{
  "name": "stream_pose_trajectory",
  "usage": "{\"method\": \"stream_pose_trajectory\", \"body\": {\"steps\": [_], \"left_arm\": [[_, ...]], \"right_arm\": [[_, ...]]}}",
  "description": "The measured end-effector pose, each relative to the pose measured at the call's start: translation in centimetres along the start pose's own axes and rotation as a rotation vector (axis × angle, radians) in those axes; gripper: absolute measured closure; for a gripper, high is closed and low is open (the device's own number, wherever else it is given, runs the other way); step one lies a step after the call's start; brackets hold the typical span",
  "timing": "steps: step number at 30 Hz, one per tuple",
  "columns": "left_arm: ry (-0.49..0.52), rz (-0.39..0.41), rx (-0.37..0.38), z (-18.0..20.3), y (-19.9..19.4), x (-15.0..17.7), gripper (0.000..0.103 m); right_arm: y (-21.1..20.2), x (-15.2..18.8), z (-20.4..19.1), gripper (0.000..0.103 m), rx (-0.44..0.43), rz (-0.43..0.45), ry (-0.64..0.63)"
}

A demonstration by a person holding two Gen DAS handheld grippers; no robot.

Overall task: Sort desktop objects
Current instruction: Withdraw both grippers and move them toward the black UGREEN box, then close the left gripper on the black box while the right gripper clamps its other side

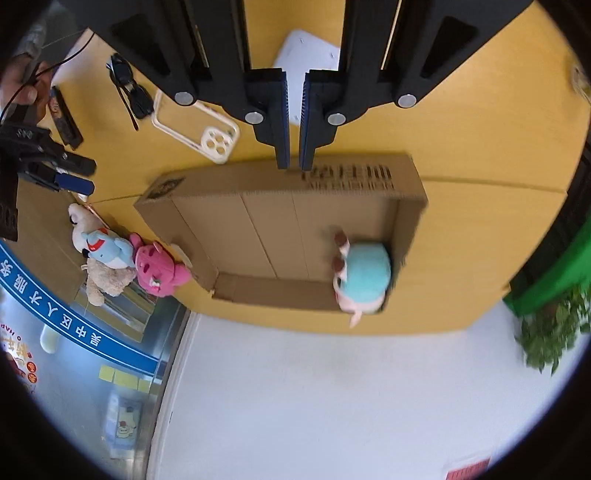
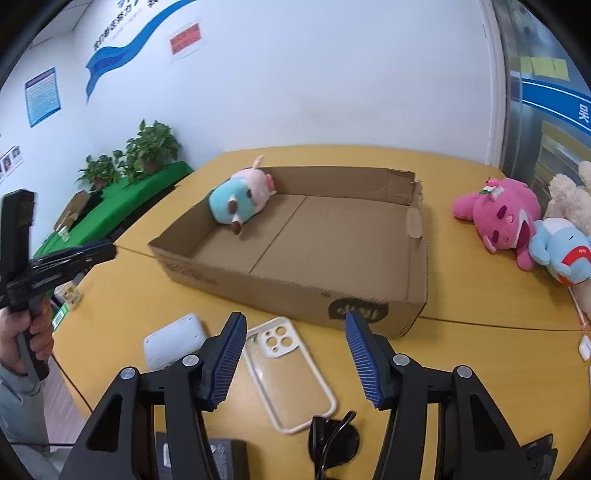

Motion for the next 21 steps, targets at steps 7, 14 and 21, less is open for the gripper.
{"method": "stream_pose_trajectory", "body": {"steps": [7,14,21], "left_arm": [[0.053,-0.036,0.123,1.8,0.1,5.1,0.026],[0.05,-0.213,0.261,5.1,4.6,10.7,0.026],[0.06,-0.31,0.295,7.7,7.3,13.3,0.026]], "right_arm": [[-0.5,7.2,-2.3,0.0,-0.14,-0.093,-0.123],[2.6,16.6,-5.8,0.0,-0.222,-0.33,-0.293],[6.9,18.2,-8.1,0.0,-0.249,-0.381,-0.291]]}}
Point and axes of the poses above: each gripper's, at about its wrist camera, not at the fingertips, and y roughly the way its jaws point, z to its right, x to its underside, the point moved 4 cm from there along y, roughly the way its jaws point, and after that the axes turned 14 degrees about -z, right-handed, at the moved point
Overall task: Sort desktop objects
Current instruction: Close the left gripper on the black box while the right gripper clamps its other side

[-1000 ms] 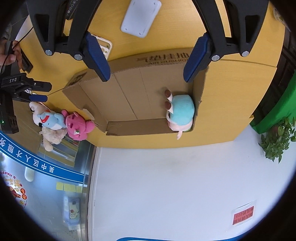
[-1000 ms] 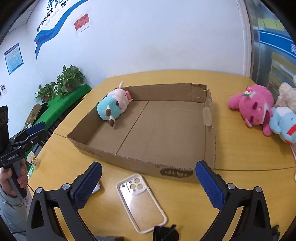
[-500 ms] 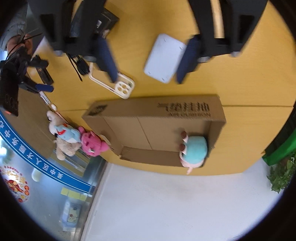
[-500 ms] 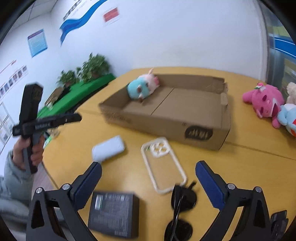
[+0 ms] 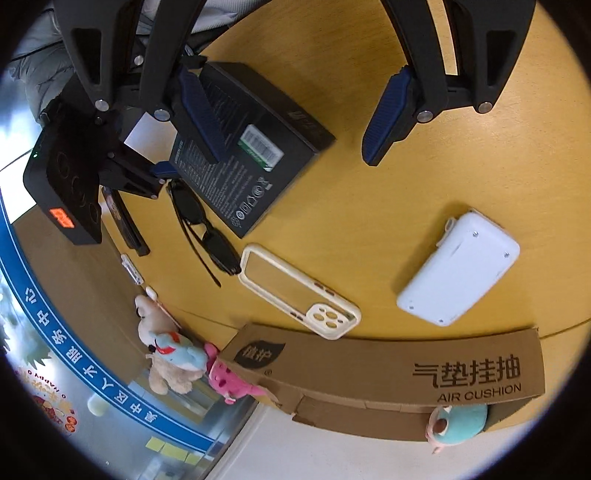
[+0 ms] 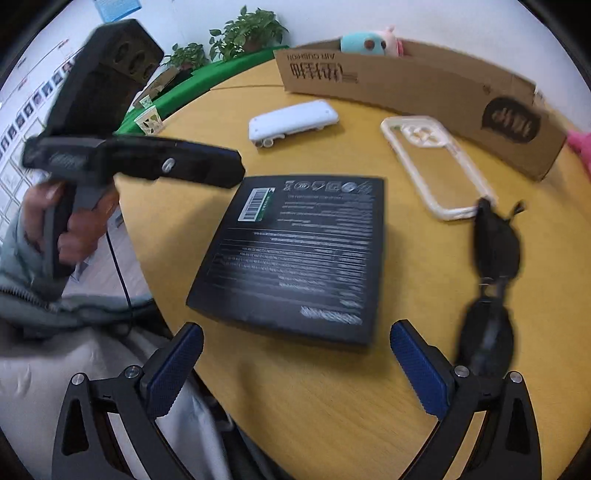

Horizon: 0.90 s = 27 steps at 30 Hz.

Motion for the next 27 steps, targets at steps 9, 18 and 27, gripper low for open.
{"method": "stream_pose_trajectory", "body": {"steps": [9,18,27], "left_arm": [[-0.043,-0.013,-0.015,-2.0,-0.4,0.2,0.028],[-0.06,-0.062,0.045,-2.8,0.9,0.1,0.034],[-0.089,-0.081,0.104,-4.3,1.2,-1.0,0.033]], "right_arm": [[-0.6,-2.0,-2.4,0.001,-0.022,0.104,-0.047],[1.3,-3.1,-2.7,0.009,-0.022,0.052,-0.067],[1.9,-4.4,-2.5,0.01,0.014,0.039,-0.099]]}}
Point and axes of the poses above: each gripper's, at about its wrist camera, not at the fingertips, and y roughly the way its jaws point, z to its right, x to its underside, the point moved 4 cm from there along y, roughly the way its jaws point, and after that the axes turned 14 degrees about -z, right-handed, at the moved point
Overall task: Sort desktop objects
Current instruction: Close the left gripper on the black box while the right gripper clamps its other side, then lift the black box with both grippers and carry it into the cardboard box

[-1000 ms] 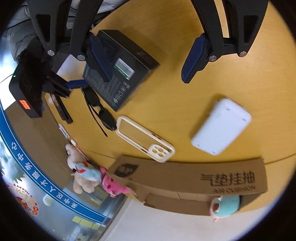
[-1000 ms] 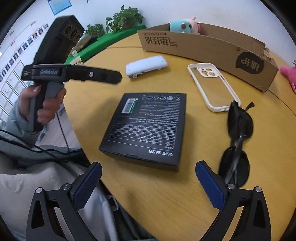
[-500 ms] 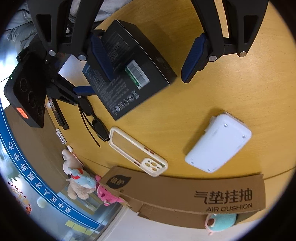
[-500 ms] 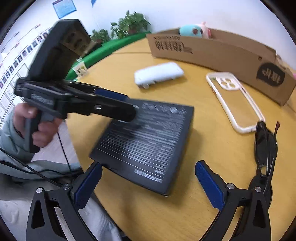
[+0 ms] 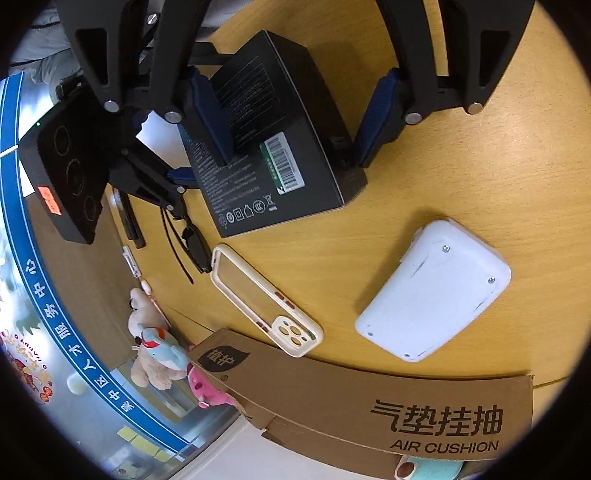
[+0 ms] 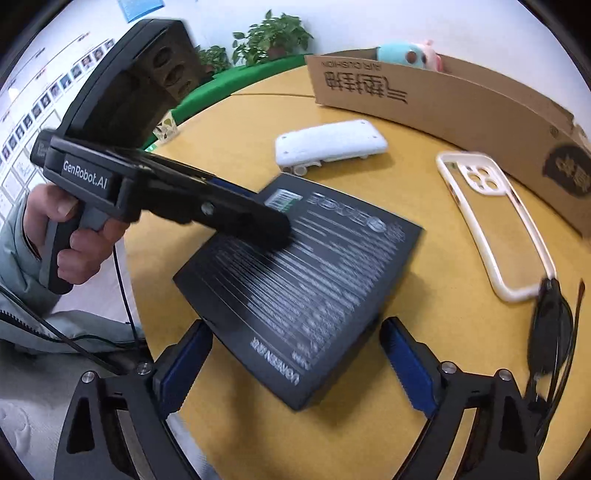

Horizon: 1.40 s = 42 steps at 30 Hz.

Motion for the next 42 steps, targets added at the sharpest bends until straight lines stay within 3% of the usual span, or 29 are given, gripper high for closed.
{"method": "stream_pose_trajectory", "body": {"steps": [4,10,14,27,30,32,35,37,42], "left_arm": [[0.009,0.009,-0.022,-0.3,-0.3,-0.5,0.034],[0.07,0.061,-0.13,0.7,-2.0,-2.0,0.036],[0.09,0.118,-0.13,1.3,-4.1,-4.0,0.037],[0.241,0.319,-0.193,4.4,-11.7,-15.0,0.039],[0.266,0.346,-0.228,4.9,-13.4,-18.0,0.051],[0.266,0.363,-0.177,4.9,-14.2,-19.5,0.052],[0.26,0.398,-0.182,4.8,-15.5,-22.0,0.059],[0.228,0.419,-0.146,3.9,-16.1,-23.3,0.059],[0.194,0.433,-0.171,2.6,-15.7,-25.5,0.059]], "right_arm": [[0.2,-0.7,0.2,0.011,0.018,0.016,0.003],[0.0,-1.9,0.4,0.012,0.048,0.036,0.009],[-1.9,-3.4,1.2,0.012,0.059,0.091,0.028],[-11.2,-12.1,4.7,0.012,0.244,0.279,-0.017],[-13.7,-14.6,5.9,0.013,0.294,0.325,-0.036],[-16.2,-16.3,7.0,0.013,0.309,0.376,-0.028],[-18.6,-19.3,8.7,0.016,0.375,0.403,-0.049],[-19.1,-20.5,9.9,0.017,0.341,0.404,-0.036],[-17.9,-22.9,11.6,0.017,0.336,0.387,-0.027]]}}
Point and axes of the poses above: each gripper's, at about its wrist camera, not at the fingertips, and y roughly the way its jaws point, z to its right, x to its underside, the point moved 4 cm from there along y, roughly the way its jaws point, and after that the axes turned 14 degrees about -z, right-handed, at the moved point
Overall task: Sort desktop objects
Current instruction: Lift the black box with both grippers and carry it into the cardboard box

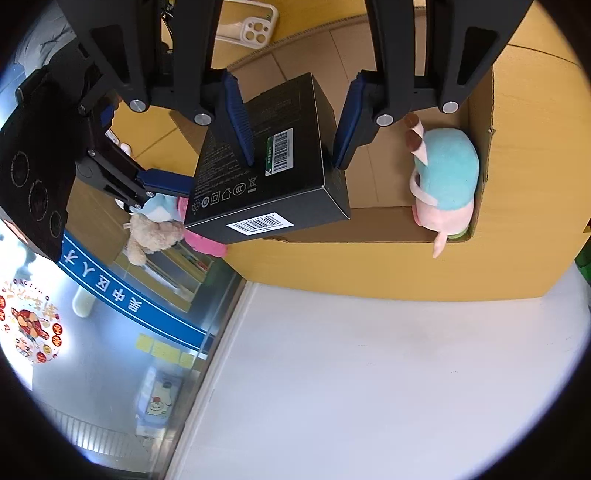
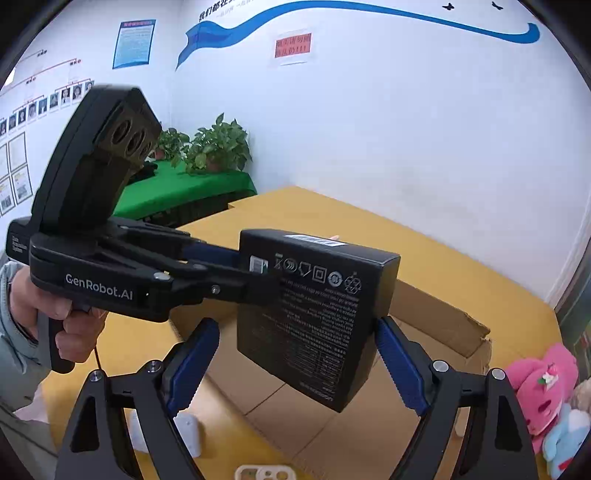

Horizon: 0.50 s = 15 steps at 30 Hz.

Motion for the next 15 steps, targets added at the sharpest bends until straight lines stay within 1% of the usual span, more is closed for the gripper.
{"method": "stream_pose_trajectory", "body": {"steps": [5,6,8,11,15], "left_arm": [[-0.006,0.007,-0.029,-1.3,0.9,-2.5,0.059],[-0.007,0.005,-0.033,-1.6,1.3,-3.2,0.059],[-0.01,0.0,-0.038,-2.2,2.1,-4.6,0.059],[-0.009,-0.019,-0.057,-3.0,4.0,-6.9,0.059],[-0.019,-0.055,-0.076,-4.3,6.9,-9.2,0.059]], "right_arm": [[2.2,-1.3,2.1,0.017,-0.033,0.009,0.044],[1.9,-1.1,2.7,0.017,-0.033,0.012,0.052],[2.7,-2.0,3.8,0.017,-0.024,0.014,0.069],[6.1,-4.6,5.7,0.017,-0.027,0.006,0.1],[9.1,-5.9,9.1,0.017,-0.04,-0.011,0.167]]}}
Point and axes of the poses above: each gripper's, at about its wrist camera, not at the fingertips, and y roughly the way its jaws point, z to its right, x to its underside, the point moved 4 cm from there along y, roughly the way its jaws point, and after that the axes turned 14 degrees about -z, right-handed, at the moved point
